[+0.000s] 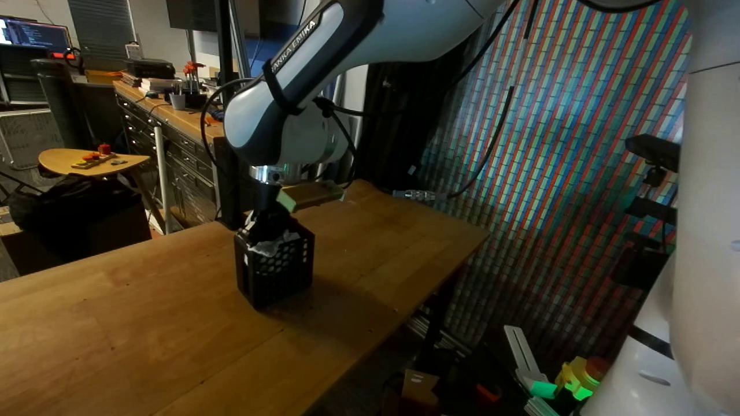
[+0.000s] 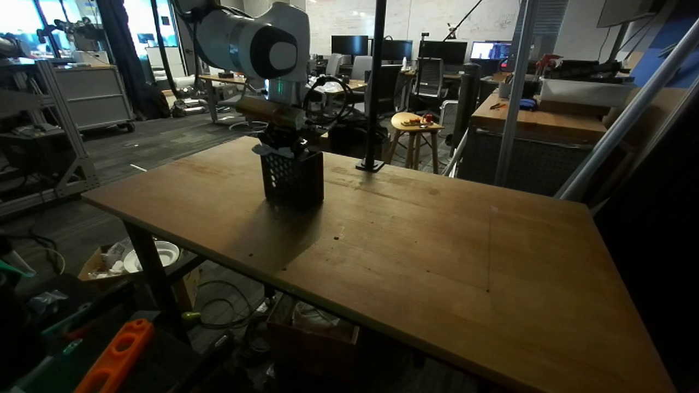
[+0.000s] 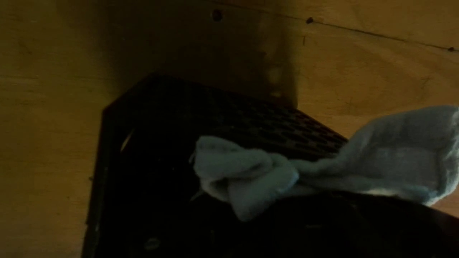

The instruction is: Put the towel in the box

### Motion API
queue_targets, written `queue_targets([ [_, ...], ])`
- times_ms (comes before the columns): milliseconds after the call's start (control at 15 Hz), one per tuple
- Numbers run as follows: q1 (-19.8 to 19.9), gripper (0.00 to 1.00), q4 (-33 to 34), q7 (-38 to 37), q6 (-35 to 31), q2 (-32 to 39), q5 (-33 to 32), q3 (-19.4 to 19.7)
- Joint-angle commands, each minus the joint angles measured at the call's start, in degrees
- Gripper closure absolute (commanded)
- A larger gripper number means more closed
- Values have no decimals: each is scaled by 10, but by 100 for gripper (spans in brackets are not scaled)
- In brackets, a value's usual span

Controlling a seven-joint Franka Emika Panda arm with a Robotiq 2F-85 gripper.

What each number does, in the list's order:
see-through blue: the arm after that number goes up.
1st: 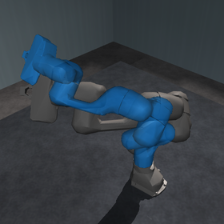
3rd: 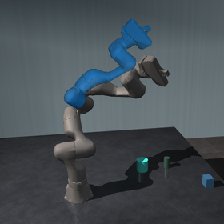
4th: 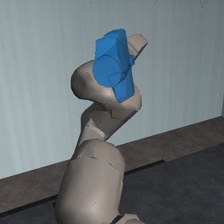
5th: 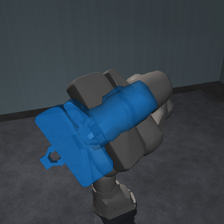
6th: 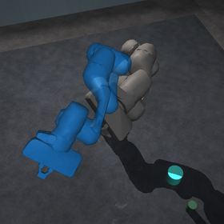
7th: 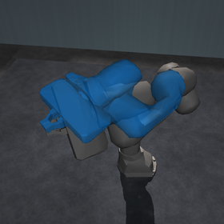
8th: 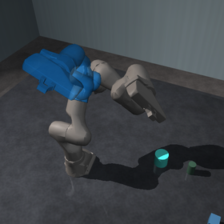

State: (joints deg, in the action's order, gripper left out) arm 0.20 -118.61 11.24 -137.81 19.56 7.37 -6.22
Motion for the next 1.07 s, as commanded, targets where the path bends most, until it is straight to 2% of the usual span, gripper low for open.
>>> queue_targets([
  [0,-27,98,-42,-29,8,-25,-25,1],
  [533,-73,96,-52,-121,94,-93,-142,9],
  [1000,-80,97,-60,-145,131,-127,-174,3],
])
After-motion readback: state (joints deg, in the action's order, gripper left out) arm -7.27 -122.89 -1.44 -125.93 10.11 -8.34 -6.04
